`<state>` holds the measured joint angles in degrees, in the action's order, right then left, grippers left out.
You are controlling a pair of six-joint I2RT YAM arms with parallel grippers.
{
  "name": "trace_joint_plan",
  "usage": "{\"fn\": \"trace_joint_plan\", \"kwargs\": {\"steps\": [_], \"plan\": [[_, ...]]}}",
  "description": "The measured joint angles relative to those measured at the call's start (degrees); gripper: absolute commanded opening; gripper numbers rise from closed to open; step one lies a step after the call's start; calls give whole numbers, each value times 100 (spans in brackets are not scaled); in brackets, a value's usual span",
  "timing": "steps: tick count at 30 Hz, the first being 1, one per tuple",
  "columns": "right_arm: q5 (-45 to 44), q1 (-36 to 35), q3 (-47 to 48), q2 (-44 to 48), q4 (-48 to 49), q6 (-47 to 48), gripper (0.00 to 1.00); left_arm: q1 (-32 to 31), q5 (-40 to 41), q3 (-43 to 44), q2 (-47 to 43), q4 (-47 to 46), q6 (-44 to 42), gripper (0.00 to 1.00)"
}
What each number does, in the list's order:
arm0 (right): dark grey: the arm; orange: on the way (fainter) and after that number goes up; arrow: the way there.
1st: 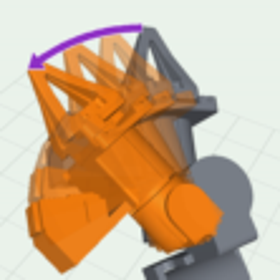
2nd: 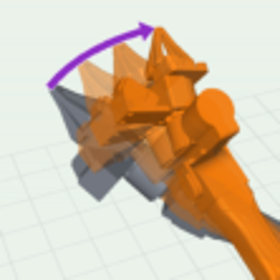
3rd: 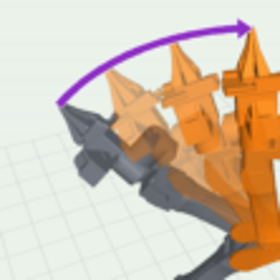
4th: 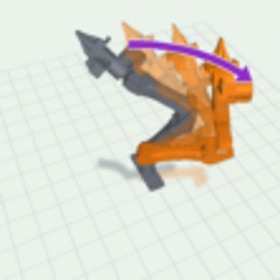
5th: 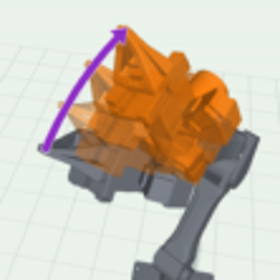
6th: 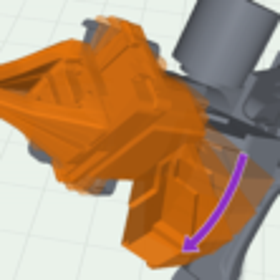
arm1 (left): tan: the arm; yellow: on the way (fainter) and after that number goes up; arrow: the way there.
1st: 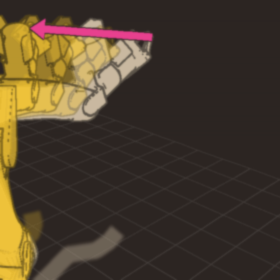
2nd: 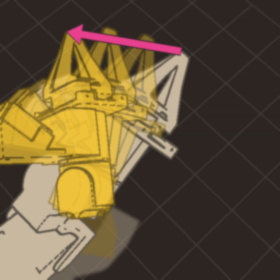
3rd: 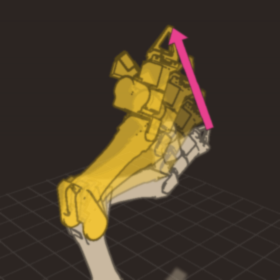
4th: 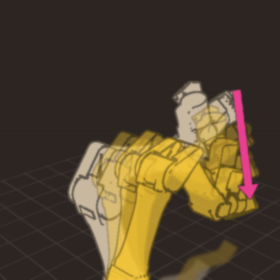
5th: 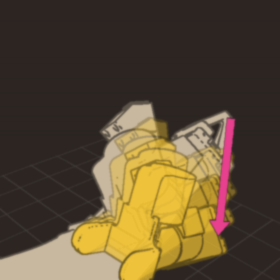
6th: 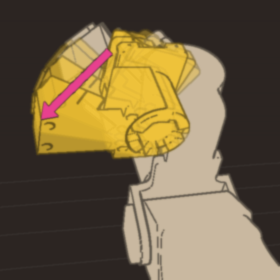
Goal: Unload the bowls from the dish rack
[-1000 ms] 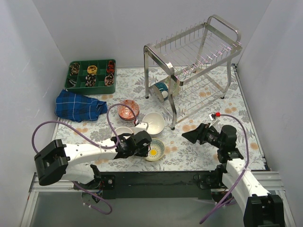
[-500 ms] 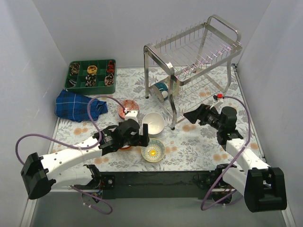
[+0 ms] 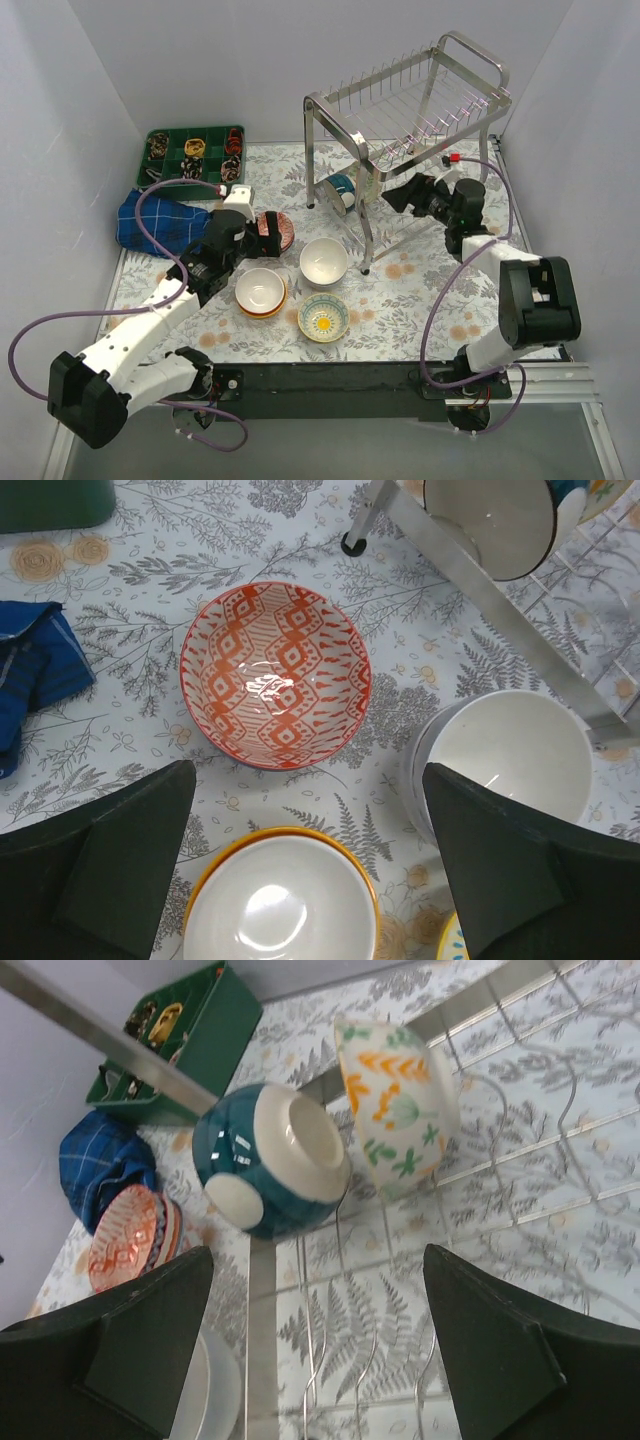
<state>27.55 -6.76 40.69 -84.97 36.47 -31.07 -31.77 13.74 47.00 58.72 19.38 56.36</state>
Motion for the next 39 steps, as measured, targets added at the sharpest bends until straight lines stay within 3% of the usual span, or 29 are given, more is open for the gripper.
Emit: {"fn": "trace_joint_plan", "kwargs": {"steps": [11,24,36,39], "plan": [[24,0,1746,-2240,643,-55,98,205,293,-857,-295,-767,-396,98],[496,-125,3222,-3733,850,-199,96,205,219,-887,-407,-935,-463,98],[872,-251,3311,-3915,857,-50,68,205,28,-907,-409,-953,-505,98],[852,-251,3298,-3823,761,146,51,205,0,-907,-409,-953,-516,98]]}}
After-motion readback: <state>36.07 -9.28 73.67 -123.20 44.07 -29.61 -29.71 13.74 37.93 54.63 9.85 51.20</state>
